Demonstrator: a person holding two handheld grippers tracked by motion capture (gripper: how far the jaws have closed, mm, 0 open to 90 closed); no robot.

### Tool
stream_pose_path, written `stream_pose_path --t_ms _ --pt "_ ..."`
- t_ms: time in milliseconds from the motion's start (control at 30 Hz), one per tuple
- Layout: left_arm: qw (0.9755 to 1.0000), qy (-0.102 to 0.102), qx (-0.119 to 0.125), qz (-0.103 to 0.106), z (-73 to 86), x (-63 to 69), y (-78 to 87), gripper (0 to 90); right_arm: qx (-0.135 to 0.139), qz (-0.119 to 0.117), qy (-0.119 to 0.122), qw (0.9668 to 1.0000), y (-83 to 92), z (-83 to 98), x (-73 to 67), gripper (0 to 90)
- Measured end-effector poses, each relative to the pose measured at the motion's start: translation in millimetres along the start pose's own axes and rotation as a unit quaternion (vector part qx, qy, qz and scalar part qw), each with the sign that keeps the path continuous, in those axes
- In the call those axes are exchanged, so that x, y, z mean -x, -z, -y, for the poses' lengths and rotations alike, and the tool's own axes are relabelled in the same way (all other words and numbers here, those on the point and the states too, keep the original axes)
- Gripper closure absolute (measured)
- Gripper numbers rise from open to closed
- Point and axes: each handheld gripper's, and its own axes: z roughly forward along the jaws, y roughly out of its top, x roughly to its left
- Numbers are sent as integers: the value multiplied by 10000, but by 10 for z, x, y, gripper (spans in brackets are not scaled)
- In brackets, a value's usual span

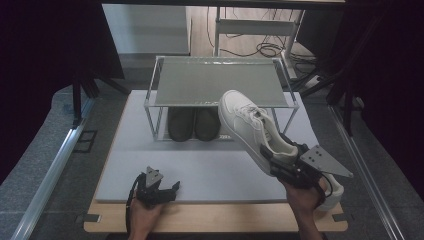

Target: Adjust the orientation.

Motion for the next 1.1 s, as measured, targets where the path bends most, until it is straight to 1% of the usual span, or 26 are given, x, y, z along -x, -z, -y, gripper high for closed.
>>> stream_pose_path --t_ms 333,500,633,767,867,1100 --pt "10000 1 3 4 0 0 0 116 75 98 77 9999 -360 -105 -8 382" --pt "10000 1 3 3 0 0 0 116 95 129 14 9999 -534 -111 -21 382" --pt "10000 -5 -1 -1 0 -1 1 116 73 238 20 9997 -693 -107 -31 381" --pt "10000 -5 -4 0 0 -1 0 116 46 281 -23 9996 -849 -112 -37 381" --pt "10000 -4 13 -4 2 0 -1 116 48 342 37 9994 -961 -134 -49 380" --pt "10000 -4 5 -4 1 0 0 116 26 475 -36 9989 -1209 -187 -36 378"
